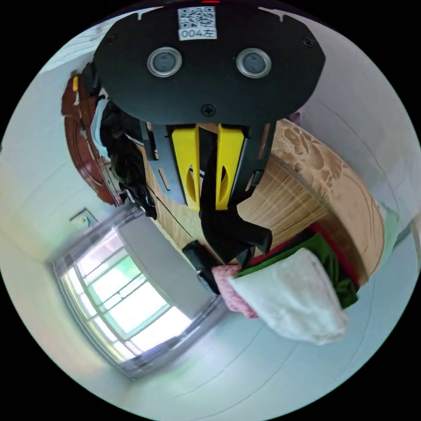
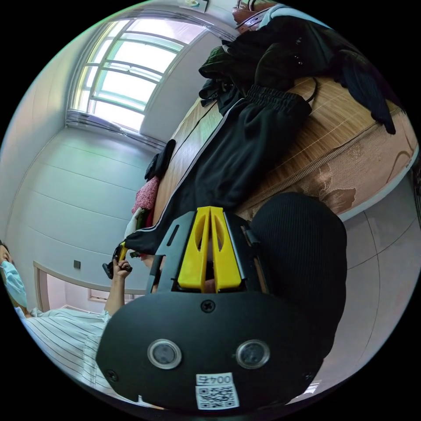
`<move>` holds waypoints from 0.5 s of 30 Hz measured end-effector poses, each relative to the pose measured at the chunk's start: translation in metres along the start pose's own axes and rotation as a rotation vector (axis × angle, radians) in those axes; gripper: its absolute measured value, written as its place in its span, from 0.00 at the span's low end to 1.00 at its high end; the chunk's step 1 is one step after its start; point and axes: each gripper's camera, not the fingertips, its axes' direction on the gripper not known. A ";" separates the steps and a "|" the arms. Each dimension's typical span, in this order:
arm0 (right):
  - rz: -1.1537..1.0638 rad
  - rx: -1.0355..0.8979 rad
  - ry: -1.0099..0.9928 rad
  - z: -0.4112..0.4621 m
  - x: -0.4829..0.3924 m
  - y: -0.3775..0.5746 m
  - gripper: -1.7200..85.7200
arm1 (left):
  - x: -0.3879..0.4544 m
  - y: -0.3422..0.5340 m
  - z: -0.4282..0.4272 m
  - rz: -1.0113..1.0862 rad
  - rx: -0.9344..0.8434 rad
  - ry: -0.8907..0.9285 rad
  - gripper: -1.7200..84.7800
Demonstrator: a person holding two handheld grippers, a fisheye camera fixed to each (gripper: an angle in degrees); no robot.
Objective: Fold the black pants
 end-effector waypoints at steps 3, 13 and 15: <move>0.002 0.009 -0.023 -0.001 0.005 0.001 0.01 | 0.024 0.045 0.041 0.218 -0.004 -0.011 0.08; 0.030 0.046 -0.119 -0.005 0.028 0.004 0.01 | 0.103 0.264 0.242 0.873 -0.070 -0.032 0.08; 0.035 0.049 -0.134 -0.004 0.032 0.005 0.01 | 0.110 0.318 0.297 0.978 -0.113 -0.030 0.09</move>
